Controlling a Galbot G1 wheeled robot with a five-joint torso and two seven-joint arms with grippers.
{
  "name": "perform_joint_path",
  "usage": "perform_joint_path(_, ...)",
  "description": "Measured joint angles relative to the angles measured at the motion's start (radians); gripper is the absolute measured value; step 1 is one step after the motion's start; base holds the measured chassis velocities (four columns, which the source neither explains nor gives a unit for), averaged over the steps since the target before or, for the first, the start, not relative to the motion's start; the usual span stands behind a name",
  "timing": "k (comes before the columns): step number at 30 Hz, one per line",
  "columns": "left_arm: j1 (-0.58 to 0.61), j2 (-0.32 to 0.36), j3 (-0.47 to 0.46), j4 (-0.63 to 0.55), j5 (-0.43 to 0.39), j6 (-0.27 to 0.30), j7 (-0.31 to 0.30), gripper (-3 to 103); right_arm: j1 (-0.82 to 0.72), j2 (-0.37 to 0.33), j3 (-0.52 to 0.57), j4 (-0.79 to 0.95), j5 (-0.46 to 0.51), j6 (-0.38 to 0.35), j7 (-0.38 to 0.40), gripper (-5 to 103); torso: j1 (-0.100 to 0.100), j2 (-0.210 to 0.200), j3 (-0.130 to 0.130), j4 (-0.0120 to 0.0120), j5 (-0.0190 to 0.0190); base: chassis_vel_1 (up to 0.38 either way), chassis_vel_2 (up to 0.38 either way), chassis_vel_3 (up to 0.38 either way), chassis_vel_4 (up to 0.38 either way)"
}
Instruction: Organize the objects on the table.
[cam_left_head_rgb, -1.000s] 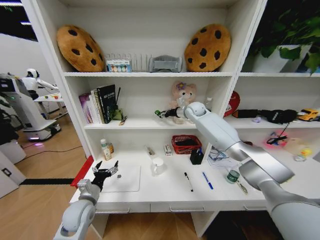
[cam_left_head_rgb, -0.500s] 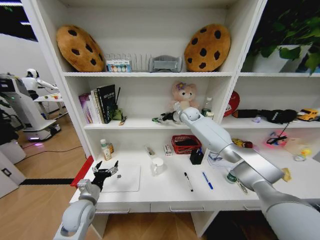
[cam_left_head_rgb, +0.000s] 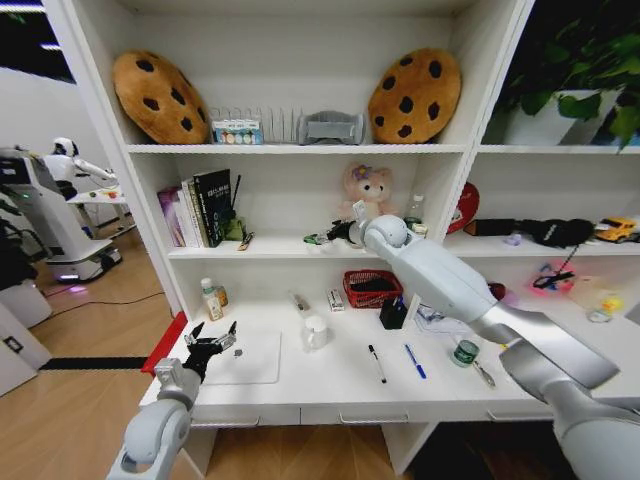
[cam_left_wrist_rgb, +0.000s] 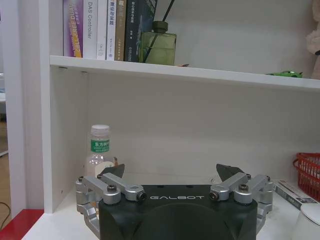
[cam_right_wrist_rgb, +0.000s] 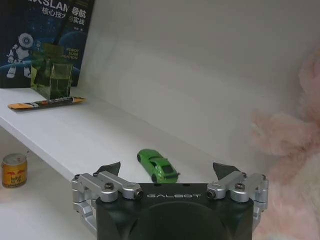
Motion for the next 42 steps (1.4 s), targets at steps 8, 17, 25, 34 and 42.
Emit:
perform_joint_path(8,0.0,0.0,0.0,0.0,0.0,0.0,0.0,100,-0.175,-0.107,0.09,0.343,0.112,-0.043,0.313,100,0.0,0.0,0.0,0.0,0.0,0.0,0.0,0.0,0.0)
perform_joint_path(17,0.0,0.0,0.0,0.0,0.0,0.0,0.0,100,-0.432,-0.236,0.249,0.608,0.214,-0.043,0.51,100,0.0,0.0,0.0,0.0003,-0.0003,0.0,0.0,0.0,0.0)
perform_joint_path(25,0.0,0.0,0.0,0.0,0.0,0.0,0.0,100,-0.852,-0.302,0.551,0.718,0.026,-0.009,0.413,100,0.0,0.0,0.0,-0.0004,0.0006,0.0,0.0,0.0,0.0)
perform_joint_path(34,0.0,0.0,0.0,0.0,0.0,0.0,0.0,100,-1.182,-0.204,0.809,0.716,-0.094,0.075,0.387,100,0.0,0.0,0.0,0.0,-0.0002,0.0,0.0,0.0,0.0)
perform_joint_path(42,0.0,0.0,0.0,0.0,0.0,0.0,0.0,100,-1.221,-0.077,0.81,0.517,-0.18,0.154,0.369,100,0.0,0.0,0.0,0.0001,0.0001,0.0,0.0,0.0,0.0)
